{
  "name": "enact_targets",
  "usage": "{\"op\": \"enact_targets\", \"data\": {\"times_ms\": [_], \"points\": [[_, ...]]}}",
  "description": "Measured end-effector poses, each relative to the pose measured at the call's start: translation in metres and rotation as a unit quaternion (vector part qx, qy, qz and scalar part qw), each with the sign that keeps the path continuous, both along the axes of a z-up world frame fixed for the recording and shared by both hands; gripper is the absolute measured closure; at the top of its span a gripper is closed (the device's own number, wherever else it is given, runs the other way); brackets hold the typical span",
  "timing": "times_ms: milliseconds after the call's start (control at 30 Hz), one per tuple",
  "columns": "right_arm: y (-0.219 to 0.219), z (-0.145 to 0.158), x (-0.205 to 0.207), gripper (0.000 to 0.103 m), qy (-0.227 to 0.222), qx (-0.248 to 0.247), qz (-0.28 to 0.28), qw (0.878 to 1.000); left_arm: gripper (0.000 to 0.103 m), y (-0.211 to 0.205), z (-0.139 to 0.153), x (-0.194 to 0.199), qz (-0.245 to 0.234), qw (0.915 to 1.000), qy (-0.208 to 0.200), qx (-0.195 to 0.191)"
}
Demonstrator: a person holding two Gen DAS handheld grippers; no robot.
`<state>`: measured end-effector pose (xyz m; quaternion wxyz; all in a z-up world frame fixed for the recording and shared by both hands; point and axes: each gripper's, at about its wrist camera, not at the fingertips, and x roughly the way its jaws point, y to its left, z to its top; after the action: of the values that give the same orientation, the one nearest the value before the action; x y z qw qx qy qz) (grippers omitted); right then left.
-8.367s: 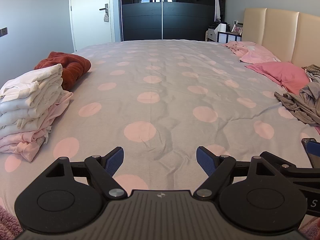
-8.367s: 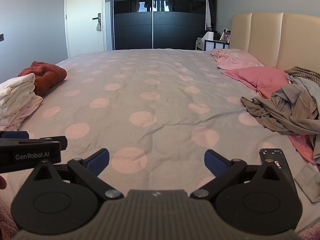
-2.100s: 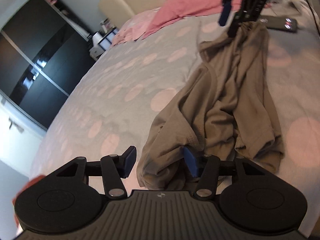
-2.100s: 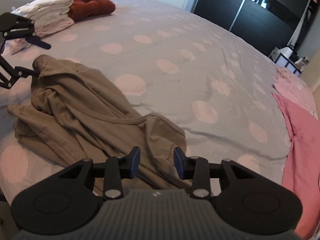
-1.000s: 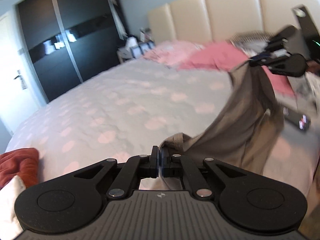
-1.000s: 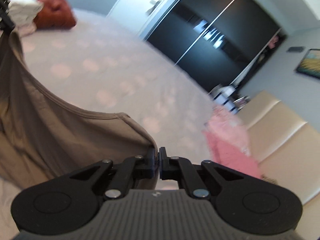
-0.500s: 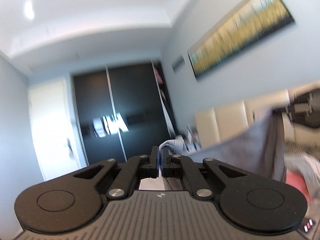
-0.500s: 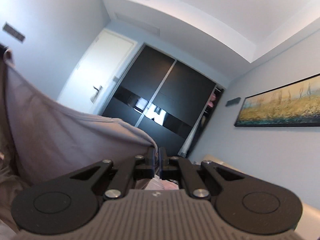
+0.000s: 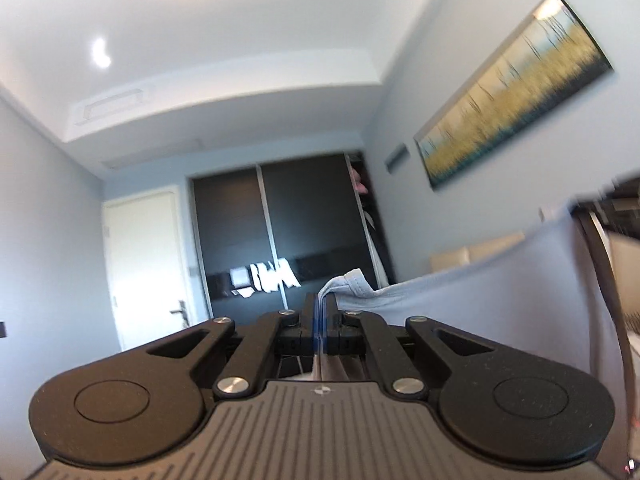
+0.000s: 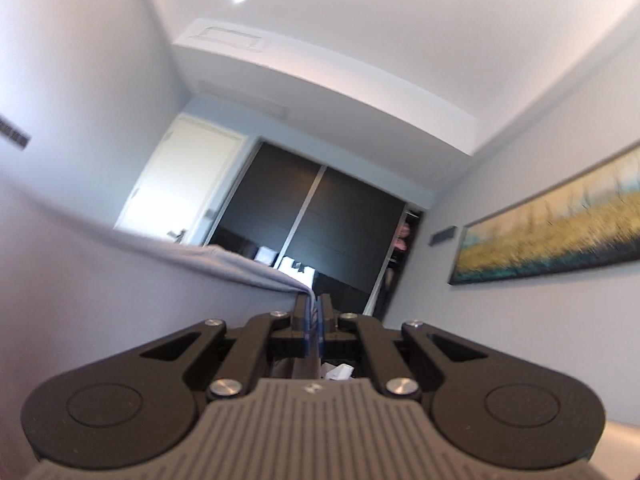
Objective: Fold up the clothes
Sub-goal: 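Lift the taupe shirt by its hem with both tools and shake it out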
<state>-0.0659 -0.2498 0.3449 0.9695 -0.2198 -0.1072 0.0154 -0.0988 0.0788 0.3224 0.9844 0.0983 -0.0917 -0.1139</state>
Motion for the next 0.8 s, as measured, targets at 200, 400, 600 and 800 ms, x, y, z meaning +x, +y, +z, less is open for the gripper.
{"op": "enact_targets", "data": {"times_ms": [200,400,600,800], "points": [[0.003,-0.014,-0.025,0.099,-0.023,0.028,0.009,0.999,0.103,0.007,0.002,-0.025,0.007,0.9996,-0.015,0.022],[0.007,-0.018,-0.065,0.099,-0.046,0.029,0.016,0.998,0.103,0.008,0.002,-0.053,0.008,0.9995,-0.029,0.014],[0.001,-0.02,-0.107,0.099,-0.054,0.036,0.036,0.997,0.103,0.014,0.012,-0.075,-0.002,0.9997,-0.02,0.014],[0.0,-0.018,-0.133,0.098,-0.078,0.031,0.046,0.995,0.103,0.016,0.021,-0.091,-0.001,0.999,-0.043,0.008]]}}
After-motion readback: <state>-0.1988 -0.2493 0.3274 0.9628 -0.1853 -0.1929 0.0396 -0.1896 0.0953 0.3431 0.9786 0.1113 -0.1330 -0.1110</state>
